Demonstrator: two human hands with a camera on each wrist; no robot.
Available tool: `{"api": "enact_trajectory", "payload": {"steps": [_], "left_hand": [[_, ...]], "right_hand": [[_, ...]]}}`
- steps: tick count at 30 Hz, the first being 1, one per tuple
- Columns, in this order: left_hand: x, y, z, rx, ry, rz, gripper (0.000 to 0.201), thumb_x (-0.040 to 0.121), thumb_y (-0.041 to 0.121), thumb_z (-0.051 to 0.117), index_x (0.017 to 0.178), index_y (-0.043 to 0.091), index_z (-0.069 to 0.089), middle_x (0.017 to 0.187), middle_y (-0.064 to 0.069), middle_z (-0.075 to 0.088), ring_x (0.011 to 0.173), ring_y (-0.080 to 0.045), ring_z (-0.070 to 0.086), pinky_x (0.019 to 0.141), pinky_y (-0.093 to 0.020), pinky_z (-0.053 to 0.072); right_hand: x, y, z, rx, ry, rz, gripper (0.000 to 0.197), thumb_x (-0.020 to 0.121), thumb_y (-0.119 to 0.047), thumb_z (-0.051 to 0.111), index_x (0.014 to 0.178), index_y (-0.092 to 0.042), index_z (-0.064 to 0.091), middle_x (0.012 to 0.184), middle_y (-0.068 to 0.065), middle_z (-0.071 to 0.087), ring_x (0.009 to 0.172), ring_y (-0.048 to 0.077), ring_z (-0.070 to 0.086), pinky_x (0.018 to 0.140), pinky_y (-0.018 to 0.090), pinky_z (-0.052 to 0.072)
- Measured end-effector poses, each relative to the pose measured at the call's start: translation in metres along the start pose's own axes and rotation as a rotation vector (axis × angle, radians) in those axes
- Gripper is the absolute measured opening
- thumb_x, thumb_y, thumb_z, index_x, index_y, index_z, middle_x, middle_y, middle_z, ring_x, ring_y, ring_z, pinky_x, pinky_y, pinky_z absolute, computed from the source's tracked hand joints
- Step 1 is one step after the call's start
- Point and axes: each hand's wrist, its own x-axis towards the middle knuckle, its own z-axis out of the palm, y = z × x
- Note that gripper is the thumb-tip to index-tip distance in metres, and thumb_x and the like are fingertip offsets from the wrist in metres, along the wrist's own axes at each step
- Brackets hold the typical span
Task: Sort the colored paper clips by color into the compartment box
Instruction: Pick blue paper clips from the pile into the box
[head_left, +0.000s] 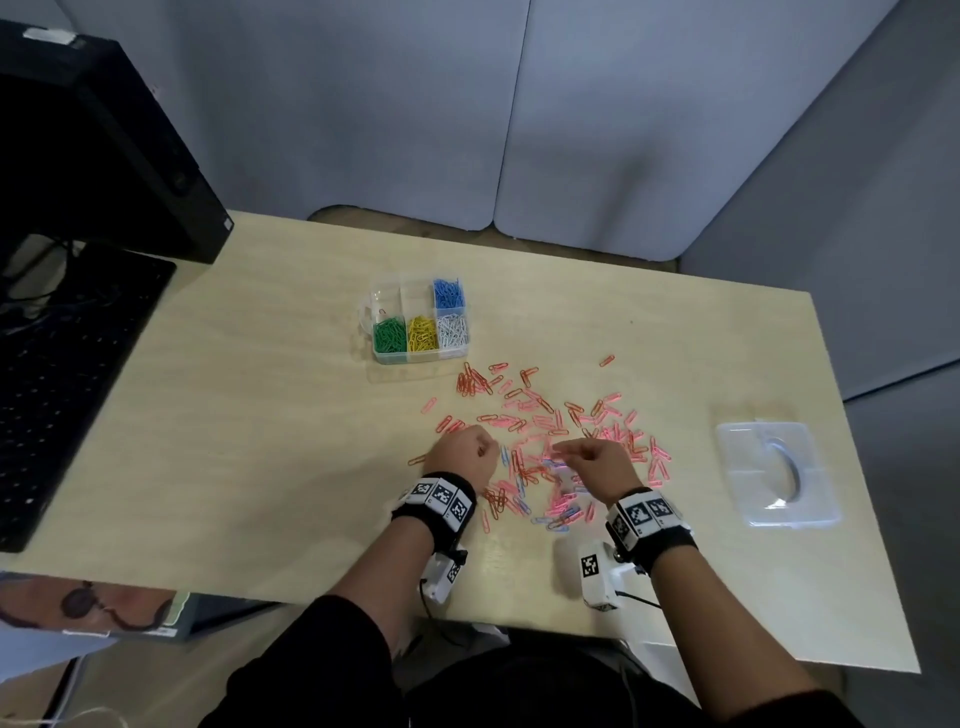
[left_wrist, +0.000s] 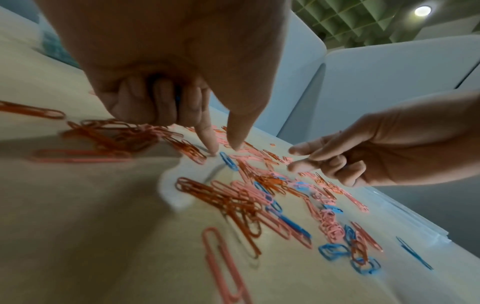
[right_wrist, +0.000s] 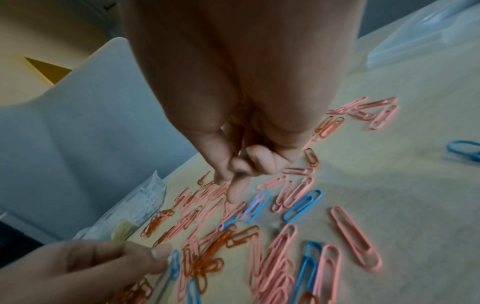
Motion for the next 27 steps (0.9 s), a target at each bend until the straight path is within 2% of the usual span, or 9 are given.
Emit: {"api": "enact_trajectory", "payload": {"steps": [3,6,8,11,13,17,23,25,27], "left_hand": [[0.004,0.011,0.007,0.077,0.052,-0.048,0.02,0.083,0.043,0.069,0.075,0.025,0.064,0.079,0.009,0.065,0.075,-0.014,0.061,0.065,-0.024,0.048],[0.008,0.019,0.011,0.071,0.098,-0.104,0.014,0.082,0.036,0.074,0.075,0.024,0.073,0.082,0.007,0.071,0.079,-0.016,0.066,0.068,-0.025,0.052],[0.01,0.023,0.012,0.062,0.096,-0.128,0.015,0.083,0.031,0.074,0.073,0.021,0.074,0.083,0.006,0.073,0.076,-0.017,0.067,0.067,-0.024,0.052],[0.011,0.027,0.01,0.073,0.036,-0.139,0.02,0.088,0.025,0.067,0.068,0.021,0.068,0.076,0.0,0.069,0.072,-0.021,0.063,0.066,-0.027,0.052],[0.013,0.026,0.011,0.078,0.01,-0.131,0.017,0.092,0.021,0.055,0.076,0.017,0.058,0.076,-0.001,0.06,0.075,-0.025,0.059,0.069,-0.034,0.052],[0.013,0.017,0.012,-0.014,0.009,-0.054,0.019,0.098,0.021,0.042,0.083,0.01,0.046,0.078,-0.009,0.053,0.072,-0.026,0.049,0.062,-0.033,0.036],[0.003,0.009,0.009,-0.186,-0.053,0.027,0.009,0.096,0.013,0.053,0.097,0.019,0.047,0.064,-0.006,0.062,0.058,-0.025,0.058,0.057,-0.031,0.046],[0.0,0.006,0.011,-0.146,-0.08,0.038,0.016,0.096,0.012,0.047,0.104,0.026,0.05,0.068,-0.012,0.064,0.06,-0.03,0.059,0.059,-0.036,0.049],[-0.002,0.005,0.01,-0.079,-0.098,0.052,0.021,0.096,0.014,0.043,0.098,0.027,0.059,0.065,-0.006,0.059,0.054,-0.022,0.051,0.053,-0.03,0.041]], "right_hand": [[-0.005,0.001,-0.009,0.002,0.038,-0.026,0.017,0.089,-0.004,0.066,0.096,-0.016,0.074,0.085,0.0,0.075,0.085,0.029,0.071,0.082,0.039,0.059],[-0.012,0.0,-0.008,-0.066,0.02,-0.054,0.007,0.081,-0.016,0.079,0.087,-0.014,0.075,0.073,-0.004,0.072,0.065,0.007,0.069,0.061,0.017,0.052],[-0.015,0.0,0.003,-0.191,-0.027,-0.062,0.011,0.077,-0.024,0.083,0.08,-0.015,0.078,0.072,-0.006,0.074,0.062,0.002,0.069,0.059,0.012,0.052],[-0.014,0.002,0.026,-0.355,-0.067,-0.079,0.02,0.077,-0.026,0.081,0.071,-0.008,0.076,0.068,0.001,0.074,0.059,0.01,0.07,0.058,0.017,0.056],[-0.01,0.004,0.041,-0.434,-0.048,-0.069,0.023,0.076,-0.03,0.079,0.068,-0.008,0.075,0.065,0.002,0.073,0.056,0.014,0.069,0.059,0.03,0.061],[-0.003,0.01,0.057,-0.526,0.004,-0.106,0.022,0.074,-0.034,0.068,0.059,-0.018,0.071,0.057,-0.005,0.068,0.053,0.012,0.065,0.058,0.034,0.06],[-0.01,0.002,0.059,-0.627,-0.039,-0.195,0.024,0.087,-0.025,0.057,0.074,-0.012,0.072,0.074,0.004,0.071,0.068,0.021,0.067,0.067,0.036,0.059],[-0.015,0.0,0.051,-0.536,-0.068,-0.242,0.017,0.09,-0.022,0.06,0.08,-0.012,0.07,0.078,0.001,0.071,0.072,0.019,0.066,0.072,0.033,0.058],[-0.014,0.003,0.039,-0.339,-0.096,-0.231,0.006,0.09,-0.016,0.065,0.087,-0.012,0.068,0.078,0.001,0.071,0.068,0.019,0.068,0.068,0.033,0.058]]}}
